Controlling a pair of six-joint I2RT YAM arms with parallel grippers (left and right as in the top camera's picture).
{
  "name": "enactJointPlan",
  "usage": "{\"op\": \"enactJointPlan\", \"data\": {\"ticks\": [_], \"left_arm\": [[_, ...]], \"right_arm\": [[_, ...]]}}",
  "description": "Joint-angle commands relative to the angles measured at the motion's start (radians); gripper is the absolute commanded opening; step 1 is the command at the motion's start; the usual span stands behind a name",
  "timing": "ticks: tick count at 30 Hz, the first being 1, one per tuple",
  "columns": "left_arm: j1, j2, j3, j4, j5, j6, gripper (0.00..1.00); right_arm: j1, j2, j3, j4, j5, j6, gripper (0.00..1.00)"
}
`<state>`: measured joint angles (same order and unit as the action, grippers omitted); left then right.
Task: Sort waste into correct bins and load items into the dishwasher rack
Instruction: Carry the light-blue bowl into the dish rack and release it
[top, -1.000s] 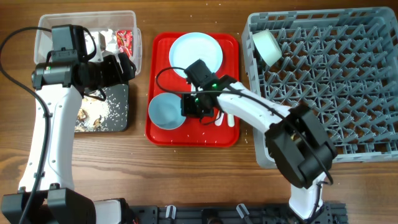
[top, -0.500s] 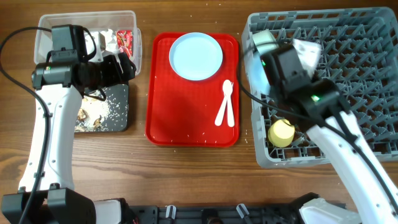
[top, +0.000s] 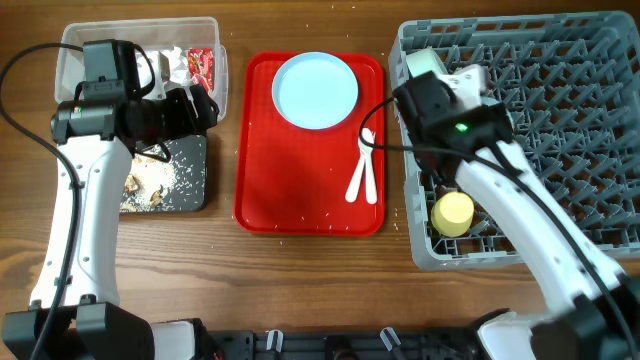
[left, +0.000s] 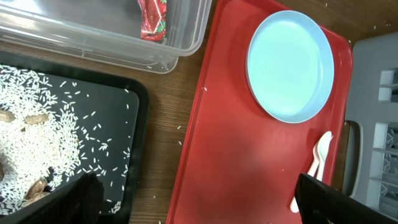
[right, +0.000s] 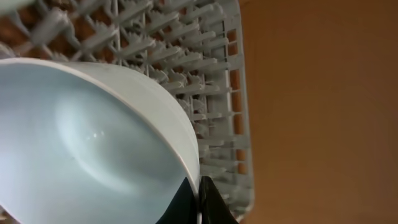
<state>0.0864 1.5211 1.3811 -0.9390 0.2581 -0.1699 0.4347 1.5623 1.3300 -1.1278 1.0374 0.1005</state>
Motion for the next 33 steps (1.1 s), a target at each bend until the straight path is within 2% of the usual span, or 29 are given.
{"op": "enactJointPlan", "data": {"ticks": [1, 8, 16, 23, 28, 33], "left_arm": [[0.003, -0.002, 0.014, 0.002, -0.005, 0.005, 1.00], [0.003, -0.003, 0.014, 0.002, -0.005, 0.005, 1.00], [0.003, -0.003, 0.014, 0.002, -0.005, 0.005, 1.00], [0.003, -0.002, 0.014, 0.002, -0.005, 0.005, 1.00], [0.003, -0.003, 0.014, 0.002, -0.005, 0.005, 1.00], [0.003, -0.002, 0.014, 0.002, -0.005, 0.005, 1.00]], "right_arm": [[0.003, 0.095, -0.010, 0.002, 0.136, -0.075, 0.04], [0.003, 0.196, -0.010, 0.059, 0.200, -0.075, 0.04], [0.003, 0.213, -0.010, 0.144, 0.195, -0.131, 0.04], [0.003, 0.213, -0.010, 0.148, 0.086, -0.131, 0.04], [0.003, 0.213, -0.010, 0.147, 0.082, -0.132, 0.04], [0.005, 0.213, -0.010, 0.148, 0.009, -0.209, 0.04]]}}
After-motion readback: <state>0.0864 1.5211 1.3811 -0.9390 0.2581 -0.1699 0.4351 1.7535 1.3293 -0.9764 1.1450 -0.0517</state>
